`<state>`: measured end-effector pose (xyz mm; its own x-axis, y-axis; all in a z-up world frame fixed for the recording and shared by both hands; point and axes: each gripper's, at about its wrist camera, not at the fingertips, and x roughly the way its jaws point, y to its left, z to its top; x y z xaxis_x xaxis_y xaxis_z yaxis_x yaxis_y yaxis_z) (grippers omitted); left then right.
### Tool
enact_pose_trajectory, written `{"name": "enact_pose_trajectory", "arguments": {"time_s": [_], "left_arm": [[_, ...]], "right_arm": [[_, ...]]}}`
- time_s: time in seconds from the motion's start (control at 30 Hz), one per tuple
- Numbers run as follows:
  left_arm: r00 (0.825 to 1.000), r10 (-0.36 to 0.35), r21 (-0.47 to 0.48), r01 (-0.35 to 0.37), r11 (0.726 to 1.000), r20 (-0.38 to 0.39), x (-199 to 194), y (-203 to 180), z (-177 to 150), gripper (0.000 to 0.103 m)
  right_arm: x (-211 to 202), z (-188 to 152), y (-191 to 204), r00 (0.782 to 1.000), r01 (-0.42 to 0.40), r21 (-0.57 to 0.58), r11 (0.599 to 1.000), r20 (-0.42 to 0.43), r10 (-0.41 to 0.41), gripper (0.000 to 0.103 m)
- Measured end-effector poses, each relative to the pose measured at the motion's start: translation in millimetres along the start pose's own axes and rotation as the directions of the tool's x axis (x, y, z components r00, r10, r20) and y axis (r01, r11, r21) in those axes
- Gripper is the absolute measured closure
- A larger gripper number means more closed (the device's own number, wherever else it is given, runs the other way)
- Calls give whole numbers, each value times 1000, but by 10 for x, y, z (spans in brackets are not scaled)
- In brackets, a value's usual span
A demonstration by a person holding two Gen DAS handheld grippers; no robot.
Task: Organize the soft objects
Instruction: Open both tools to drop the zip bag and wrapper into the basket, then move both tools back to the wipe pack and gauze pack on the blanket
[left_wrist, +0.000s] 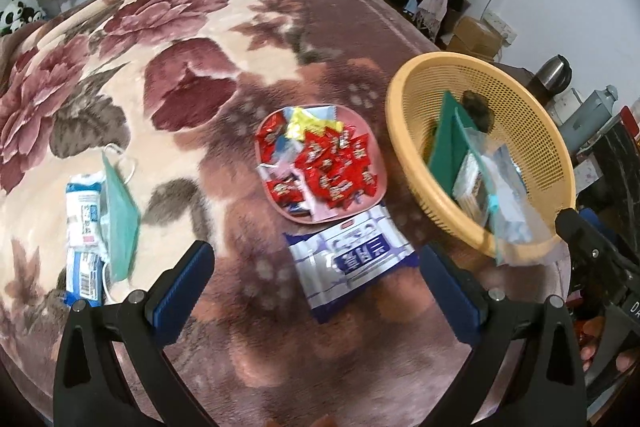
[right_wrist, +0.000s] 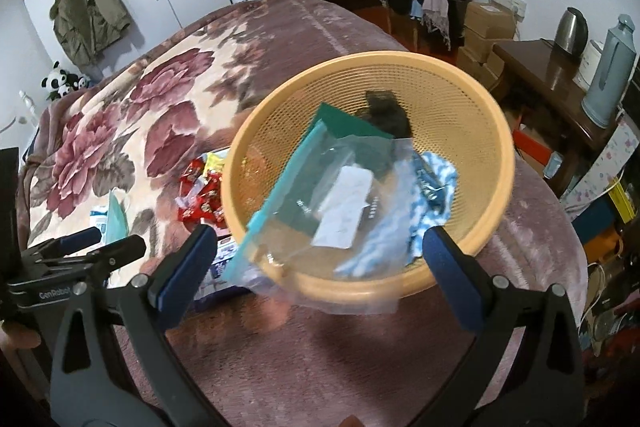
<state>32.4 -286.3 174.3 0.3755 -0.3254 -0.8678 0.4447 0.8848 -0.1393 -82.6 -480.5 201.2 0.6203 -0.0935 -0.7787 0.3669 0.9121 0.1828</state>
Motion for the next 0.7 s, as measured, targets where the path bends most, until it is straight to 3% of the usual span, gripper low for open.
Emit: {"name": "enact_pose_trajectory", "arguments": {"time_s": [0.7], "left_arm": [[999, 33, -107, -34, 994, -9, -145, 897, -338, 0]], "right_arm": [[107, -205, 909, 999, -26, -129, 991, -47, 20, 0]]}}
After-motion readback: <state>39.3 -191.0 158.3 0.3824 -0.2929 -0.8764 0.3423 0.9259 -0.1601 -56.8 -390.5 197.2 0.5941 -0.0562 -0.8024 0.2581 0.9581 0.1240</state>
